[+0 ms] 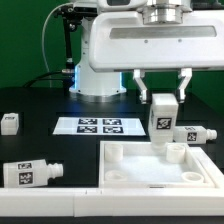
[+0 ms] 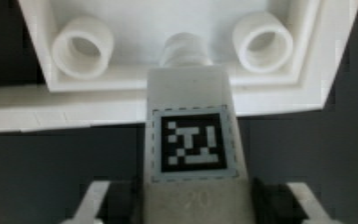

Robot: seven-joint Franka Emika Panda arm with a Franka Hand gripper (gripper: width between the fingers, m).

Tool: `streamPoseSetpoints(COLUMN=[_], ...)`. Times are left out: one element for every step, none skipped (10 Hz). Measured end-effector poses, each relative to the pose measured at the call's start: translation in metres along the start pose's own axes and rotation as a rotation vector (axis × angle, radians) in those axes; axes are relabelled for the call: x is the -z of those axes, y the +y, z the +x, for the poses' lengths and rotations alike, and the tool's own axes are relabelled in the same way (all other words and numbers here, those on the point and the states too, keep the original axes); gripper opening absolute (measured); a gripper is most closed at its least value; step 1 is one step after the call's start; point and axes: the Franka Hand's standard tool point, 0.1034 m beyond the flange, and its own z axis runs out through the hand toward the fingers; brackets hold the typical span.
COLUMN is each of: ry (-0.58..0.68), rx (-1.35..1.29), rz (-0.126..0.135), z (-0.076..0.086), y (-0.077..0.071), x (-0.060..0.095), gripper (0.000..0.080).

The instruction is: Assemble square table

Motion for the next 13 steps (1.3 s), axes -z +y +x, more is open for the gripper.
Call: streamPoseSetpoints(ry=[0.043, 0.144, 0.194, 0.171, 0.183, 0.198, 0.171, 0.175, 0.165, 0.16, 0.163, 0.161, 0.16], rx=[0.017, -0.006, 0.013, 0.02, 0.035, 0.073, 0.132, 0.156, 0.175, 0.178, 0.177, 0.178, 0.181], rz=[0.015, 0.031, 0.023, 0.018, 0.016, 0.005, -0.007, -0.009, -0.013, -0.014, -0.014, -0.01, -0.004], z=[-0.007, -0.007, -0.011, -0.013, -0.012, -0.015, -0.017, -0.014, -0.019, -0.021, -0.02, -0.02, -0.022], y=[-0.013, -0.023, -0.021, -0.02, -0.02, -0.019, -0.018, -0.02, -0.021, -0.021, -0.021, -0.024, -0.028], x=[-0.003, -0.003, -0.006, -0.008, -0.008, -0.012, -0.017, -0.018, -0.024, -0.027, -0.027, -0.027, -0.027], gripper=[0.0284, 0.0284, 0.0284, 0.0284, 0.0284, 0.0284, 0.0284, 0.0284, 0.0284, 0.0284, 0.0284, 0.0284, 0.0284])
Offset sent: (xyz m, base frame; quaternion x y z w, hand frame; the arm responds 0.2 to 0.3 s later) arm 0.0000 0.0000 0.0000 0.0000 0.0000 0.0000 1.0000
